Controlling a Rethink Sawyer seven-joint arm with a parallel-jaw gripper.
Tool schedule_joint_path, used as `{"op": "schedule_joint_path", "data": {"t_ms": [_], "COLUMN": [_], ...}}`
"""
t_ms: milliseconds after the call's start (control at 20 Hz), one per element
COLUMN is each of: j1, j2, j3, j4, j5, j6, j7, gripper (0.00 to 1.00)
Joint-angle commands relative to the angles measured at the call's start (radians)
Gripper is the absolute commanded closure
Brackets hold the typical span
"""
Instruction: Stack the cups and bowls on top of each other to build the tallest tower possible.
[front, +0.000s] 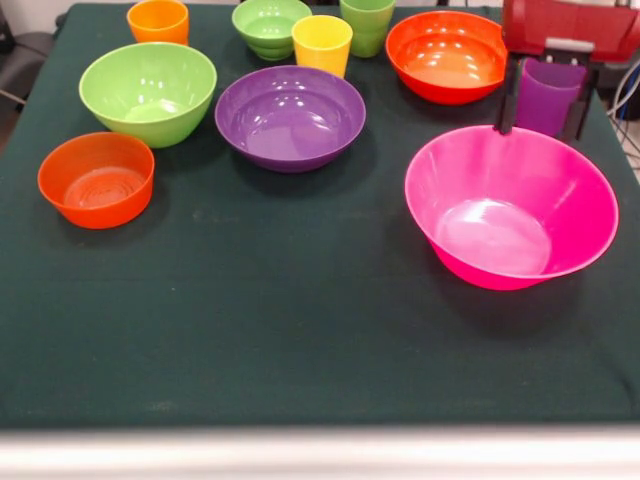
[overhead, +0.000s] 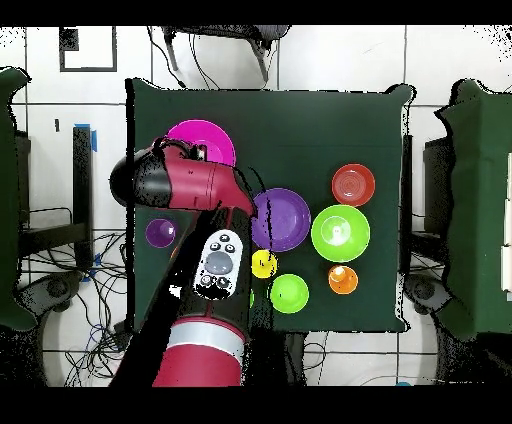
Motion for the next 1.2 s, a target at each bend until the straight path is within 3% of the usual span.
{"op": "schedule_joint_path", "data": {"t_ms": [50, 600, 1200], "j1": [0.031, 0.128, 0.175], "j2": [0.104, 0.172, 0.229], "j3": [0.048, -0.009, -0.032], "j4": [-0.05, -0.1, -0.159], "j5": [0.033, 0.108, 0.134], "j6": [0.08, 0.072, 0.066], "j7": [0.201, 0.277, 0.332], "gripper": [0.0, 0.0, 0.0]}}
